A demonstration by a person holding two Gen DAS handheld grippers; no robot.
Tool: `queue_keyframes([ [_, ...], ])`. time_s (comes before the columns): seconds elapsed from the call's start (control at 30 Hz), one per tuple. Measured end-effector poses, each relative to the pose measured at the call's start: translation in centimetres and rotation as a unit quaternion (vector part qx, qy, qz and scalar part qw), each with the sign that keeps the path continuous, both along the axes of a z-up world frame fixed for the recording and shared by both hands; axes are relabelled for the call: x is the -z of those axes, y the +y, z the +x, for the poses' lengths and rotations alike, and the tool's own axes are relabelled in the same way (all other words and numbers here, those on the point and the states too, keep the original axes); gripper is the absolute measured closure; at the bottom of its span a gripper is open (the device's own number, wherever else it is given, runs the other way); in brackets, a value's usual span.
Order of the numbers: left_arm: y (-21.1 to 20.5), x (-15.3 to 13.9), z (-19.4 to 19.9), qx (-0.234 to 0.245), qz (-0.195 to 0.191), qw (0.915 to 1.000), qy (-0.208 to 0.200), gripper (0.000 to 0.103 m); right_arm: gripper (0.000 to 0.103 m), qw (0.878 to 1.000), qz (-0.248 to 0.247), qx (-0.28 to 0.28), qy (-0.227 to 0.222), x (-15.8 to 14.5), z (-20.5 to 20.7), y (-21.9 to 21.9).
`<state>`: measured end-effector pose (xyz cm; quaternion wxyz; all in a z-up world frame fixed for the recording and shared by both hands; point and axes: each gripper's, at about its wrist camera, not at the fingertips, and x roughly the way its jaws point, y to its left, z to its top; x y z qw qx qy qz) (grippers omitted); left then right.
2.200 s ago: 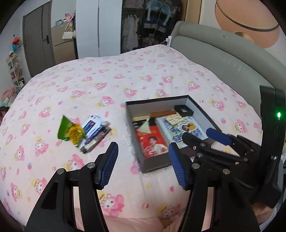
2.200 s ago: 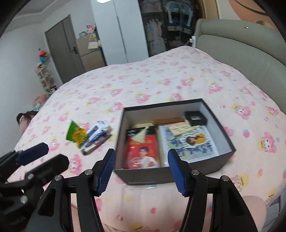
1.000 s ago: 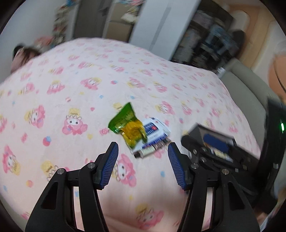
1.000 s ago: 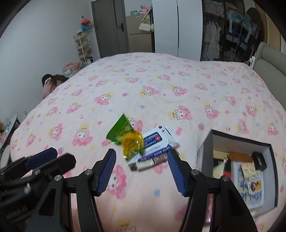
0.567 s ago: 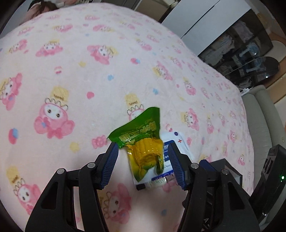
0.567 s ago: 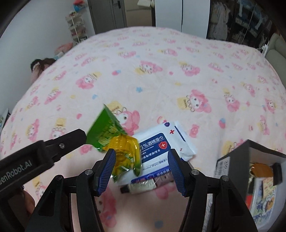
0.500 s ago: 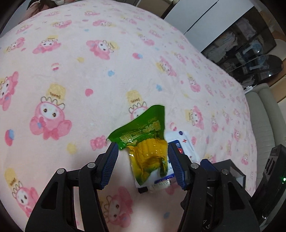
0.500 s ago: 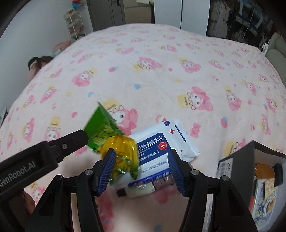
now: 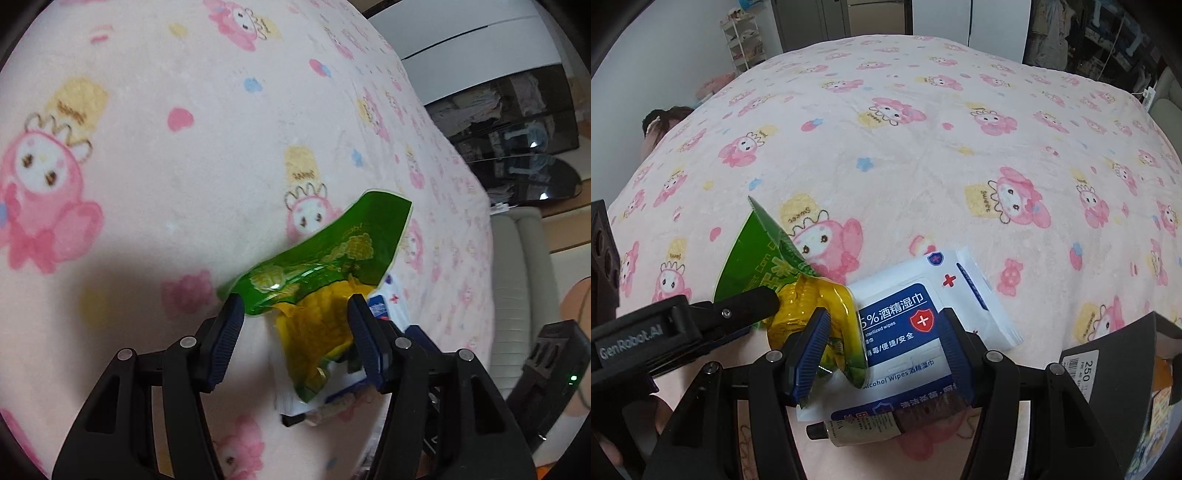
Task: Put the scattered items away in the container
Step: 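Grasp the green sweet-corn snack pack with the right gripper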
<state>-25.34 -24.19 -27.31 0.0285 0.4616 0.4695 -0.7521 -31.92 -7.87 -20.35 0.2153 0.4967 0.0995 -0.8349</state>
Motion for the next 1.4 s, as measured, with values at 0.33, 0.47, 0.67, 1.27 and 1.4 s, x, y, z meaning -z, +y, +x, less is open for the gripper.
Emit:
queue_keyframes([
  [0.33,-0.4,0.4,-0.2,0.003,0.020,0.9998,-0.003,0.045,0.047,0.999,0.037,-0.023,0.002,1.2,-0.7,-2.0],
  [0.47,0.3,0.1,-0.6,0.015,-0.010,0.9998,-0.011,0.045,0.049,0.998,0.038,-0.045,-0.012,1.4,0.1,-1.8],
  [0.67,1.4,-0.5,-0.6,0.047,-0.007,0.9989,-0.008,0.048,0.053,0.996,0.042,-0.068,-0.036,1.3,2.7,-1.4],
  [1.27,2.1,0.6,0.2,0.059,0.015,0.9977,-0.029,0.044,0.051,0.996,-0.016,-0.058,-0.067,1.2,4.4,0.0],
  [1.4,4.2,-0.5,1.5,0.095,-0.011,0.9946,-0.039,0.045,0.051,0.995,-0.022,-0.052,-0.077,0.9,6.3,1.5],
])
